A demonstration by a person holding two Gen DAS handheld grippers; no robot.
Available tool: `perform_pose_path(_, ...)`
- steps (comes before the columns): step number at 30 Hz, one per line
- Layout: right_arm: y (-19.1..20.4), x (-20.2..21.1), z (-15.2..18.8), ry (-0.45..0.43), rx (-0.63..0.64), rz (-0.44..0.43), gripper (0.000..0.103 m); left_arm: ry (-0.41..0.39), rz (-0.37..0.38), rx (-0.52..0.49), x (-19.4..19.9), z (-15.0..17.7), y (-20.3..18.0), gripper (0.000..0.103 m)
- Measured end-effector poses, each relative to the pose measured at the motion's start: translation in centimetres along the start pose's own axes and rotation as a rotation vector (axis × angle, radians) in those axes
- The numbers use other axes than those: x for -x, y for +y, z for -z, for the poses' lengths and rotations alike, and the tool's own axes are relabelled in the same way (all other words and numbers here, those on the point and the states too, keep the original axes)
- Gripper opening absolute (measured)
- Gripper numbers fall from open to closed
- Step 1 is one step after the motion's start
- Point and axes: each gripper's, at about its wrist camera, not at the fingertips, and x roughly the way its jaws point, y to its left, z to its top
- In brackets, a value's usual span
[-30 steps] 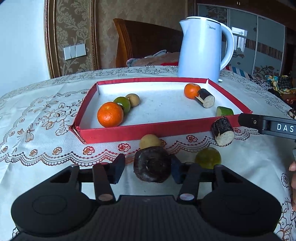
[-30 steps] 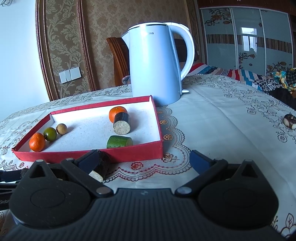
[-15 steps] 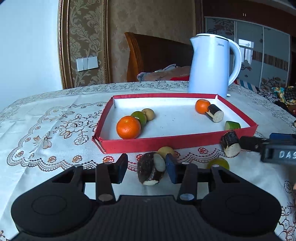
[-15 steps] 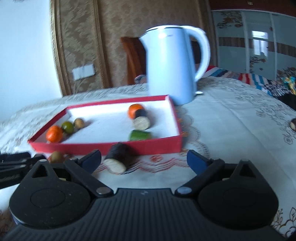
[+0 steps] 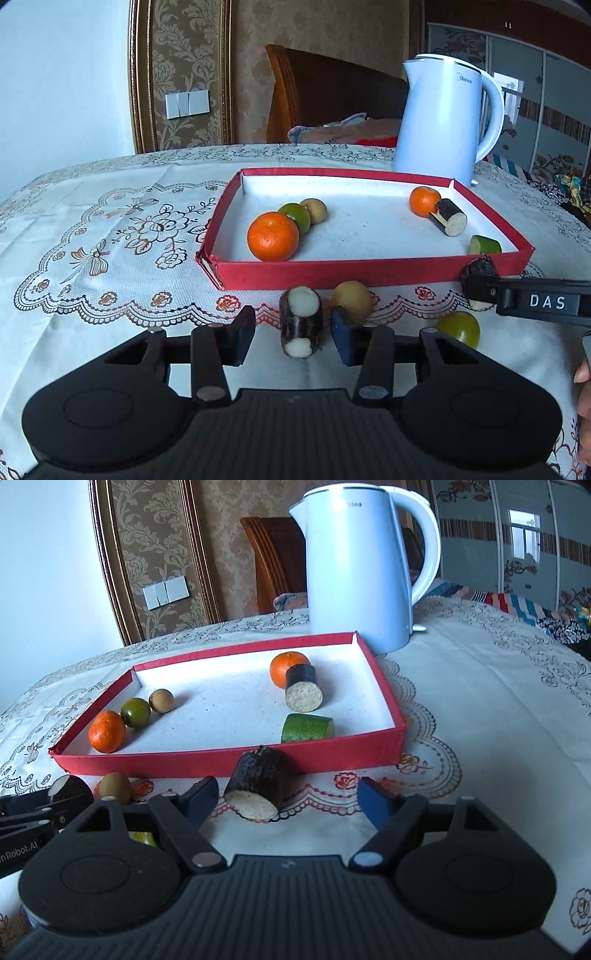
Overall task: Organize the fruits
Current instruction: 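Close the right gripper on another eggplant chunk while the left holds its chunk, then lift both held eggplant chunks and carry them over the tray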
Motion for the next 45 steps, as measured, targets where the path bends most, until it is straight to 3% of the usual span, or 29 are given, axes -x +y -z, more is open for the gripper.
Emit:
perform_pose_path(9, 0.5, -0.6, -0.2, 0.016, 0.012, -0.005, 0.065, 0.010, -0.014, 0.008, -0.7, -0.2, 0.3, 0.043)
perform_pose_path(11, 0.5, -0.6, -0.2, 0.017, 0.014, -0.018, 0.059, 0.009, -0.004, -0.002, -0.6, -0.2, 0.2, 0.034)
perform_pose_path(17, 1.2, -0.6, -0.2, 0.015, 0.050, -0.050, 0.040, 0.006, -0.001, -0.001, -0.6, -0.2, 0.2, 0.032)
perform_pose_path(45, 0.1, 0.5, 0.1, -0.046, -0.013, -0.075, 0.040, -0.026, -0.020, 0.005, 0.0, -0.3, 0.3, 0.026)
